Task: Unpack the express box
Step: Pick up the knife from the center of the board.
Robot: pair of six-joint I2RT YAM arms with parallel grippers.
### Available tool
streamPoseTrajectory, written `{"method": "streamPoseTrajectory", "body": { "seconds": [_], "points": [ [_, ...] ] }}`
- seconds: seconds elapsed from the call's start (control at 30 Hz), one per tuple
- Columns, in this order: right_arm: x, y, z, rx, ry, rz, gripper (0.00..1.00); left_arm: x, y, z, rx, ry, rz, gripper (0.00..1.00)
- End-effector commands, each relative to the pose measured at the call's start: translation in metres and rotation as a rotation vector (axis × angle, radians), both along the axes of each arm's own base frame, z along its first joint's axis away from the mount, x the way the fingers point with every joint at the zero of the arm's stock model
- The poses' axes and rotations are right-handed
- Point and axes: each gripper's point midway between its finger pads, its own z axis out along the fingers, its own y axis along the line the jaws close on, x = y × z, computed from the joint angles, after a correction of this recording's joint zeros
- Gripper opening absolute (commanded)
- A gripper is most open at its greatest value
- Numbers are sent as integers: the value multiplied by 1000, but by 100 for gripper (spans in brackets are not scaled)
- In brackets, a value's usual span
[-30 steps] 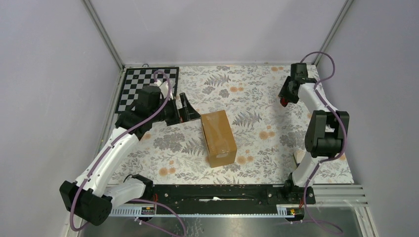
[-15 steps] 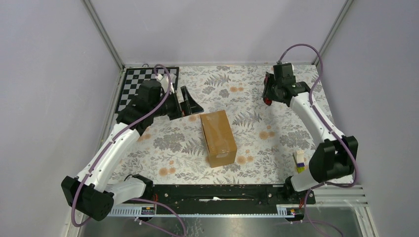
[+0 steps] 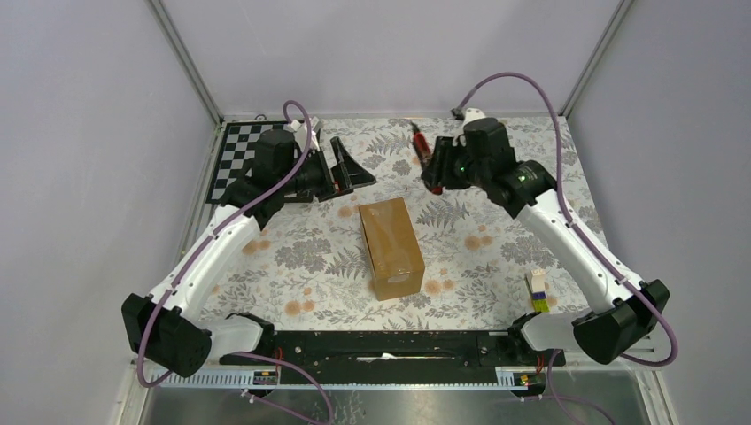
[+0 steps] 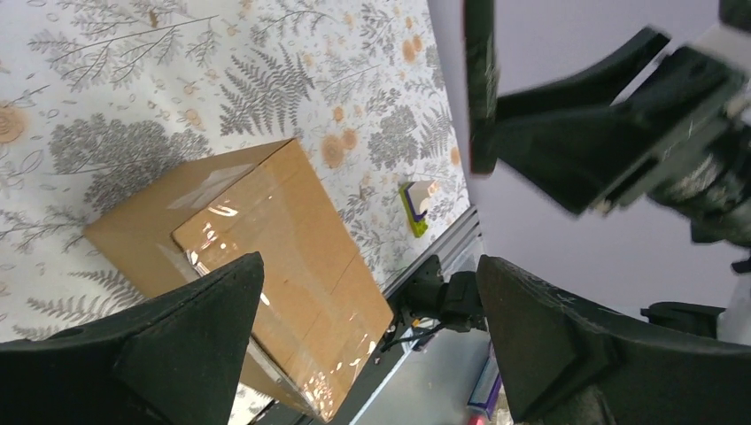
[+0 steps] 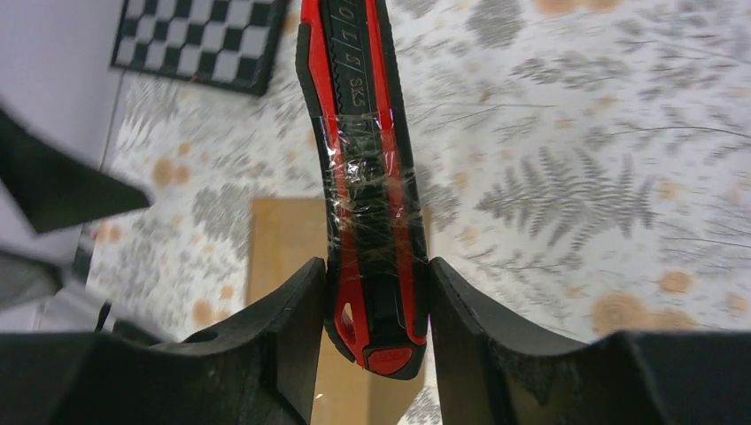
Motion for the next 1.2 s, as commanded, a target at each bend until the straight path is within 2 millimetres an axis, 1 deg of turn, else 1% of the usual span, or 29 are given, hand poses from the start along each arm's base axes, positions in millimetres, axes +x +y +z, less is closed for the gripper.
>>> {"method": "streamPoseTrajectory", "body": {
  "seconds": [0.0,0.1,0.2,0.3,0.43,0.6,0.67,0.77,0.87,1.0,1.1,1.17],
  "points": [
    [-32,50,33,61,-52,165,0,8,-13,44,-124,-90,-40,99],
    [-51,78,33,44,-52,239,0,9,-17,42,-141,-73,-53,99],
    [-68,101,37,45,-67,299,0,9,-16,38,-136,-65,-45,99],
    [-81,116,41,52,-81,353,0,10,-14,32,-129,-47,-36,98],
    [-93,130,38,15,-97,401,0,12,-12,24,-125,-24,-21,96],
    [-98,133,36,-7,-102,412,0,14,-9,20,-135,-9,0,94],
    [-96,130,36,-13,-109,396,0,14,-9,19,-139,-2,1,93],
    [-92,125,34,-29,-111,364,0,14,-7,24,-151,-13,15,91],
    [-89,122,36,-35,-117,333,0,12,-3,27,-164,-17,31,87],
    [-87,124,33,-49,-115,334,0,9,-2,31,-203,-15,26,83],
    [-85,126,29,-66,-113,337,0,7,-3,34,-239,-6,17,75],
    [-85,127,27,-71,-113,341,0,7,-3,33,-248,2,15,71]
  ]
}}
